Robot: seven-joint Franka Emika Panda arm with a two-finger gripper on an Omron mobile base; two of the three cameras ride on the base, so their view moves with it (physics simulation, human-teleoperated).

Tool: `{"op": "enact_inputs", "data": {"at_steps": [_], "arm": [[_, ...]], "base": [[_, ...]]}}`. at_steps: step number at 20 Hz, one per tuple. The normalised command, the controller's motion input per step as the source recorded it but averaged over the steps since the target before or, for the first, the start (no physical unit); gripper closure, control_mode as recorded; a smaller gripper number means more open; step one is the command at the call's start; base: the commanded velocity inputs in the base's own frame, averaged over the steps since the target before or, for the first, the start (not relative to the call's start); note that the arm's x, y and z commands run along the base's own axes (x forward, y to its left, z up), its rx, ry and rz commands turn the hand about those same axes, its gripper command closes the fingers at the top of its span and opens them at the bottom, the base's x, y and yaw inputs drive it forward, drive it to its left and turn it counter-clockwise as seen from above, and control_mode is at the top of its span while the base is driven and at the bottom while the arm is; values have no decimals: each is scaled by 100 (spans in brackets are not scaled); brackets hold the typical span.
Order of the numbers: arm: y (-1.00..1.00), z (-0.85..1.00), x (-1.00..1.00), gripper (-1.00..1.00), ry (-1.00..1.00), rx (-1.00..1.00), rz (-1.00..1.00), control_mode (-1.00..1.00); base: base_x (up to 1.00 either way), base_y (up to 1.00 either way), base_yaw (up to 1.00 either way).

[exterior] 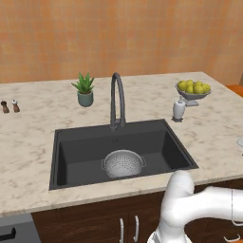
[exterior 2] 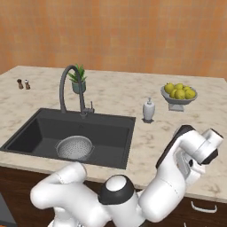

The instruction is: Put the colander in the sink, put the tangerine in the colander, and turn on the sink faucet and pour water over the colander.

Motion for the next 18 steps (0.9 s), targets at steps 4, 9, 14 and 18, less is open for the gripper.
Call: {"op": "enact_inputs", "data": {"at_steps": [4,9,14,18], "arm": [[65,100,-28,100,-40,-12,7,-100],[100,82,-2,100,-41,-10,11,-100],[100,44,3,100,-14,0,6,-100],[96,44,14,100,11,2,0,-100]], "base": [[0,0,0],[0,0,0],[0,0,0],[0,0,0]]}}
